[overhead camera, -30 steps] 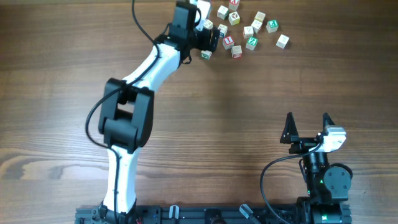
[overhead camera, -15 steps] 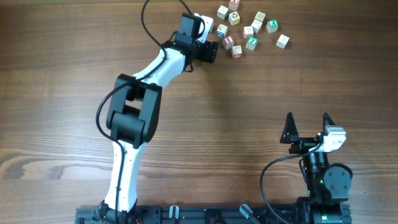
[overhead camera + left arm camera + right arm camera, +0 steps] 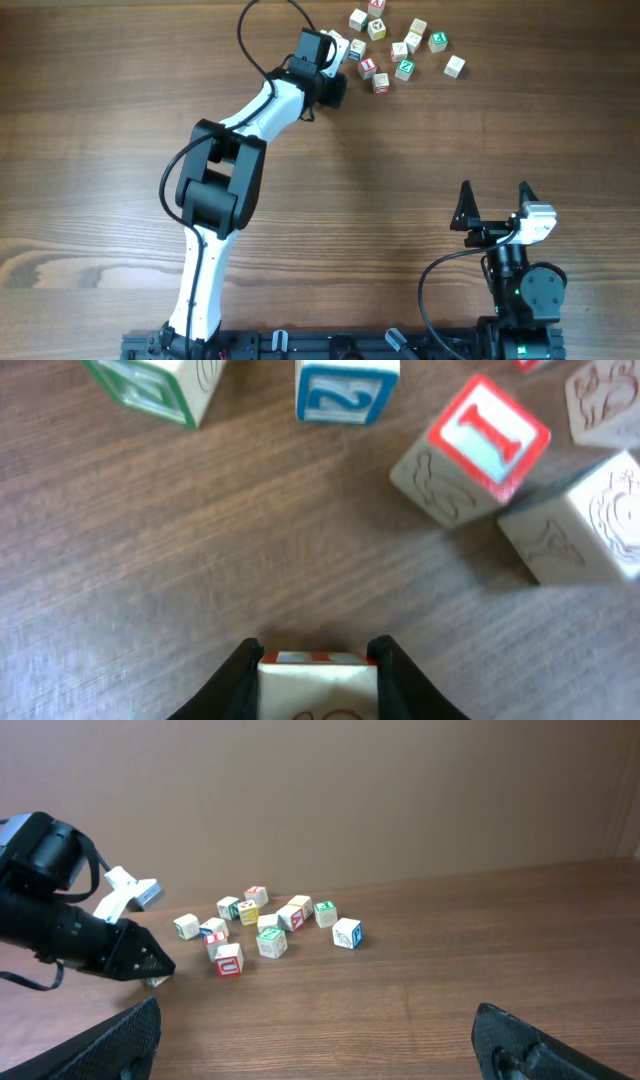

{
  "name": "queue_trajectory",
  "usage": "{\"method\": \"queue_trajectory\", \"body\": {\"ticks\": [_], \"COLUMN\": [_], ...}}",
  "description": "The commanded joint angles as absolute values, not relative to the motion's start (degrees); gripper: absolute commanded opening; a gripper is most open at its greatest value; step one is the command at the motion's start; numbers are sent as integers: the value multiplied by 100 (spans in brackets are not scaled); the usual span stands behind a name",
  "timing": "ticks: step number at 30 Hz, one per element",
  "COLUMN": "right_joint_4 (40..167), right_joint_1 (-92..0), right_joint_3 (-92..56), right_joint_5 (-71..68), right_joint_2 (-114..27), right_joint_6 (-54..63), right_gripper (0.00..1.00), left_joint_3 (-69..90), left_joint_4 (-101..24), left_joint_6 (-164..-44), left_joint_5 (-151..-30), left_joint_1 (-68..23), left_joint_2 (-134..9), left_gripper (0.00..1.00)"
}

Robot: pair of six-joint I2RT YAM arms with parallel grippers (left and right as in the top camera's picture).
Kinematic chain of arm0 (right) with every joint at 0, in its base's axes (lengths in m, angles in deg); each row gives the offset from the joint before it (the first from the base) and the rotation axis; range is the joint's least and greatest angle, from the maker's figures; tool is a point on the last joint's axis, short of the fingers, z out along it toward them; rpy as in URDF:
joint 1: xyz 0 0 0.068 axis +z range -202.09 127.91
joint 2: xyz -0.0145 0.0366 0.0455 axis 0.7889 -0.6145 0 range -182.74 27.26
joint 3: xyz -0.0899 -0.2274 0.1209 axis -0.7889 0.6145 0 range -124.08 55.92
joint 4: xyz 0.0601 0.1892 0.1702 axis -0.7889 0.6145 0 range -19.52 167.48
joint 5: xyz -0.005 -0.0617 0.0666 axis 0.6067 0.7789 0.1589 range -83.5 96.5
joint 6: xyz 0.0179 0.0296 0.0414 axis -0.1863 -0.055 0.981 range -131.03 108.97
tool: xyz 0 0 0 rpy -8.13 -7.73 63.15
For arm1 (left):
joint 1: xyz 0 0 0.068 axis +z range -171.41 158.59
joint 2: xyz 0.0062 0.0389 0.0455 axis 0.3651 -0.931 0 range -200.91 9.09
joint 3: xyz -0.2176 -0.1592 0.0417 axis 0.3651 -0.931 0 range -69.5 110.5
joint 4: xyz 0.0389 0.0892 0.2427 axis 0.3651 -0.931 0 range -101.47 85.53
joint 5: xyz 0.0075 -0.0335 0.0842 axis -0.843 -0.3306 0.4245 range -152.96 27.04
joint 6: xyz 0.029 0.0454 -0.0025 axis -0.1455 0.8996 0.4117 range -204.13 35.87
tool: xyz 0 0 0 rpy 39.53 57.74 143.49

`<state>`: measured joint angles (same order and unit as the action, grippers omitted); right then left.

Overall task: Form a horizontal line
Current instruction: 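Close the left gripper on the white block and lift it, then carry the block toward center and set it down, then retract left arm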

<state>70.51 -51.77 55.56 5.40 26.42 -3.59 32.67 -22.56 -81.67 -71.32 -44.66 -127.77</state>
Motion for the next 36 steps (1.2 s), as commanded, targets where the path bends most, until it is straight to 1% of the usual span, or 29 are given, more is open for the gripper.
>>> {"method": "queue_trajectory", "body": {"ticks": [1,5,8,11,14,19,23,26,31,36], "right_joint_4": [7036,7036,7034,7036,7034,7034,7036,7036,7034,7034], "right_joint_1": [-5197,-5197,-5194,-5194,-5194,-5194,-5197,-5197,-5194,-5194], "right_joint_3": [5563,5563,5563,5563,5563,5563,5563,5563,5563,5563], "right_joint_5": [468,468,468,468,468,468,468,468,468,465], "right_joint_2": [2684,2684,2684,2684,2684,2684,2684,2684,2684,2684], "right_joint_6": [-339,-337,-337,-337,-339,-337,-337,-337,-337,-337], "right_gripper": [100,100,100,100,100,100,100,100,100,100], "left_joint_3": [3294,3294,3294,3294,3145,2535,1770,1436,1289,1289], "left_joint_4": [-2547,-3133,-3734,-4507,-4929,-4706,-3900,-3585,-3548,-3550], "left_joint_6": [-8451,-9181,-9815,-10556,-10963,-11358,-11356,-11356,-11297,-11290], "left_joint_5": [-7071,-7053,-6819,-6511,-6293,-5849,-5713,-5416,-4955,-4937], "left_joint_1": [-4483,-4490,-4531,-4538,-4582,-4837,-5089,-5200,-5244,-5244], "left_joint_2": [-12135,-11623,-11350,-11271,-11273,-11273,-11273,-11273,-11273,-11273], "left_gripper": [29,29,29,29,28,29,30,31,32,38]}}
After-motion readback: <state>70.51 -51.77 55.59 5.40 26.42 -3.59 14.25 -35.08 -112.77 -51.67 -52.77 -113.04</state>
